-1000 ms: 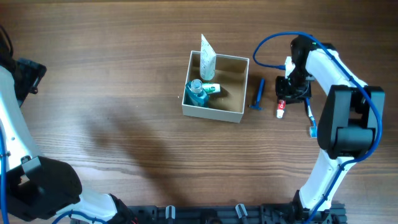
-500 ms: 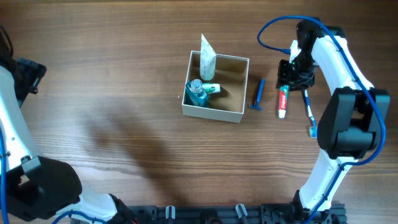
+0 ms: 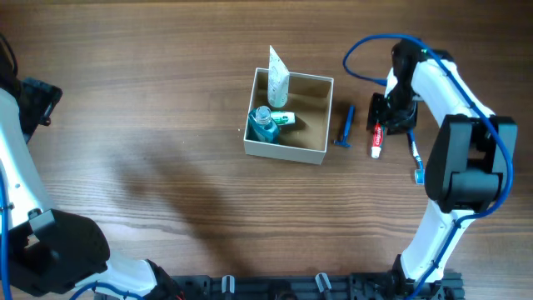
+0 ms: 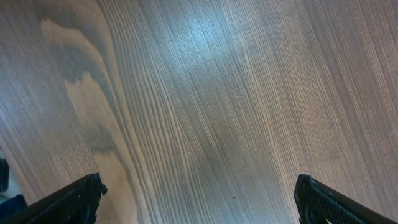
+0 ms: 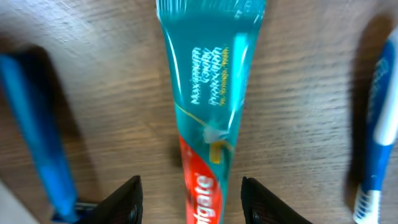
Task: Pack container
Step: 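Lower the right gripper onto the red-green toothpaste tube and close on it, then carry the toothpaste tube into the box and open the right gripper, then move the right gripper down onto the blue razor and close on it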
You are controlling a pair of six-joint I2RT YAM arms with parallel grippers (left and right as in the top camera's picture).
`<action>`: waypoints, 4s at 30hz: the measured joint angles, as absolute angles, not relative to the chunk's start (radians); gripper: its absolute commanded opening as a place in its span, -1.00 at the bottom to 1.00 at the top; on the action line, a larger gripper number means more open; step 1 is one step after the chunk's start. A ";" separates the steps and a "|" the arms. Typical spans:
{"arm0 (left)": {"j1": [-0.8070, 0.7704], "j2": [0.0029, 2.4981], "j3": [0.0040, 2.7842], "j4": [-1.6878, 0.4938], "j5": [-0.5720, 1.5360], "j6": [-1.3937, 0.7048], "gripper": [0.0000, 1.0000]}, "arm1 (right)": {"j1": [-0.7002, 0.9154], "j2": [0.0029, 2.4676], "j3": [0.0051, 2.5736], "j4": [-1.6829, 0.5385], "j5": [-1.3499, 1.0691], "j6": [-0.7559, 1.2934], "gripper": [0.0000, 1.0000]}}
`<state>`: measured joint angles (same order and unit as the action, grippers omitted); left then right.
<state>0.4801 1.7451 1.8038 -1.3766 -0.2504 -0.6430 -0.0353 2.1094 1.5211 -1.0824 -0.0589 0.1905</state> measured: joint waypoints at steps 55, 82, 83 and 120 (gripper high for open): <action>0.480 1.745 1.804 -1.377 -0.250 -0.643 0.99 | 0.274 1.934 1.824 -1.245 -0.314 0.390 0.04; 0.480 1.745 1.804 -1.377 -0.250 -0.643 1.00 | 0.054 1.933 1.744 -1.208 -0.139 0.393 0.61; 0.480 1.745 1.804 -1.377 -0.250 -0.643 1.00 | 0.056 1.933 1.722 -1.195 -0.136 0.400 0.61; 0.480 1.745 1.804 -1.377 -0.250 -0.643 0.99 | 0.130 1.976 1.401 -0.918 -0.017 0.494 0.53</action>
